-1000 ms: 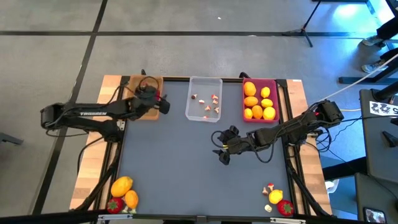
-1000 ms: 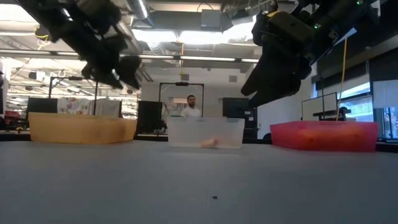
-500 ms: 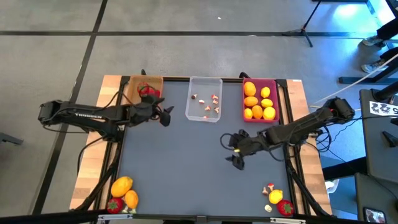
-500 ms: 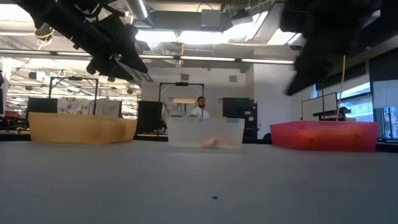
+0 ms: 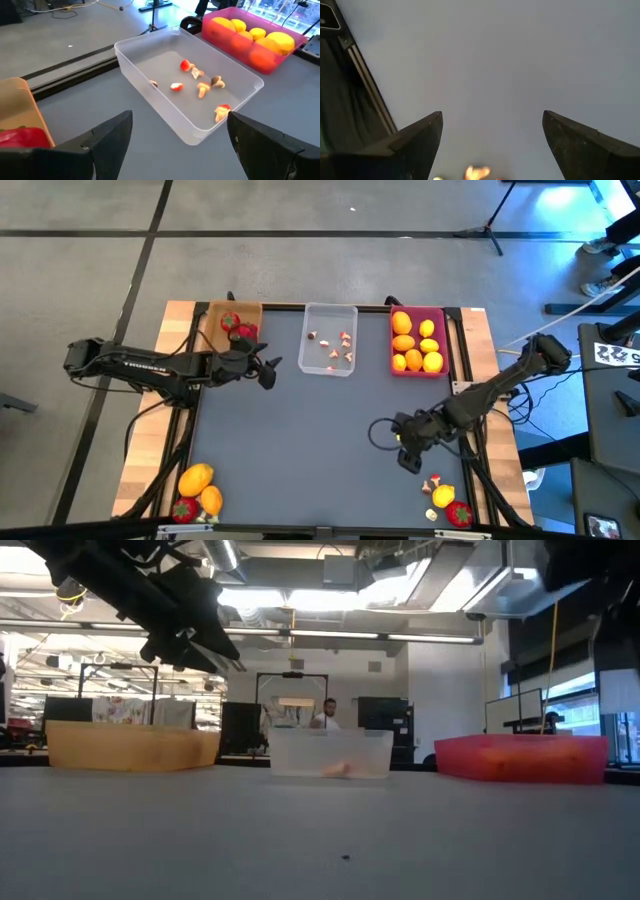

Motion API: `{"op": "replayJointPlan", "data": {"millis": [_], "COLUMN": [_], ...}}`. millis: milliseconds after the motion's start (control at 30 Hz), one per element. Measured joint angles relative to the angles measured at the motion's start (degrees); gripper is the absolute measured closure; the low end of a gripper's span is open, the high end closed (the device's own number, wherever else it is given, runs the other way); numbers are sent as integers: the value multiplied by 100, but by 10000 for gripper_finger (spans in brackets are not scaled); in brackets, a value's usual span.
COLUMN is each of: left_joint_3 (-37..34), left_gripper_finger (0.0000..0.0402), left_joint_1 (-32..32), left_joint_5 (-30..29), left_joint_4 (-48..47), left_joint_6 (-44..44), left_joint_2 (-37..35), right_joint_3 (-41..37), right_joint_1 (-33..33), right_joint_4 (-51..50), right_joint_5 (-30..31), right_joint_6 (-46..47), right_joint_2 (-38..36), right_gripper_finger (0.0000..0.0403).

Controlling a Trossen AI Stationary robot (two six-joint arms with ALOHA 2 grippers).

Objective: Sort produce into baskets
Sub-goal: Put the lemon into the pink bin

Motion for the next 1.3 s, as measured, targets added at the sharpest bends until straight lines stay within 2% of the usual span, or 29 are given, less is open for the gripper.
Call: {"op": "replayJointPlan", "data": {"millis": [167, 467, 633, 833, 1300], "left_joint_3": [0, 0, 0, 0, 0], "left_gripper_finger": [84, 84, 84, 84, 84], "left_joint_1": [0, 2, 2, 2, 2], "left_joint_5": [0, -5, -5, -5, -5], "left_joint_4": [-2, -4, -6, -15, -32], "left_joint_6": [-11, -11, 19, 28, 103], "left_joint_2": [0, 0, 0, 0, 0], "right_joint_3": [454, 480, 480, 478, 478], "right_joint_1": [296, 1239, 1739, 2035, 2068], "right_joint_4": [-640, -1133, -1111, -779, -539], "right_joint_5": [-210, -952, -1305, -1733, -1914], "right_joint_6": [704, 2625, 3294, 3640, 3288], "right_joint_2": [-1, 210, 481, 802, 1740], "right_gripper_finger": [63, 63, 63, 63, 63]}}
